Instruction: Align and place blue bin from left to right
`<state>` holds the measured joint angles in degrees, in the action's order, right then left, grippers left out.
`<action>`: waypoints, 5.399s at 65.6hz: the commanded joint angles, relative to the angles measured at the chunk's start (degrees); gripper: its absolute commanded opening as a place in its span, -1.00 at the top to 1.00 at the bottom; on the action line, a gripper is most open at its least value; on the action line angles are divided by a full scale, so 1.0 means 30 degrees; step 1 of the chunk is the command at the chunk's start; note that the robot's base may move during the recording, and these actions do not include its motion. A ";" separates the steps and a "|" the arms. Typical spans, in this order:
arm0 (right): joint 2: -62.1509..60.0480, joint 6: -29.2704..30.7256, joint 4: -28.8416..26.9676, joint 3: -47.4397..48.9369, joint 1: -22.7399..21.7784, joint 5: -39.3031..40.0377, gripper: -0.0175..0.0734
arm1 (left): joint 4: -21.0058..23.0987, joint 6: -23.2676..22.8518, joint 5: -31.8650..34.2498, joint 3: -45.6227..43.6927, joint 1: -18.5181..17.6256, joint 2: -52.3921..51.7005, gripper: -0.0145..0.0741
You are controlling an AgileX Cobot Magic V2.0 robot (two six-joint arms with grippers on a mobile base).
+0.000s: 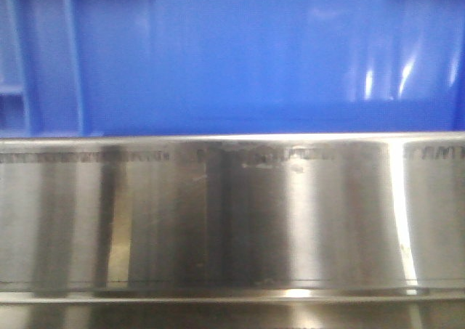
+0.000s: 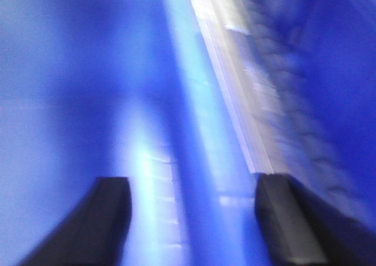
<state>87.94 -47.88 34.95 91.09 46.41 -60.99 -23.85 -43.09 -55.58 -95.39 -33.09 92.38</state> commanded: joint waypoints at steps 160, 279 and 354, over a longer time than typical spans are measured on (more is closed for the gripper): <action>-1.6246 0.5843 -0.0320 -1.1767 0.4246 0.9764 0.79 | -0.1930 -0.0162 1.8174 1.7056 -0.2986 -1.7575 0.92; -1.6240 0.5843 -0.0320 -1.1767 0.4198 0.9764 0.79 | -0.1930 -0.0162 1.8174 1.7056 -0.2986 -1.7575 0.92; -2.4108 1.7359 -1.1651 -2.7668 -1.2409 2.2693 0.79 | -0.1930 -0.0162 1.8174 1.7056 -0.2986 -1.7575 0.92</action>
<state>16.37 3.71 0.44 10.04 10.34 3.67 -29.38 -43.46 -2.27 -44.25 -41.65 39.82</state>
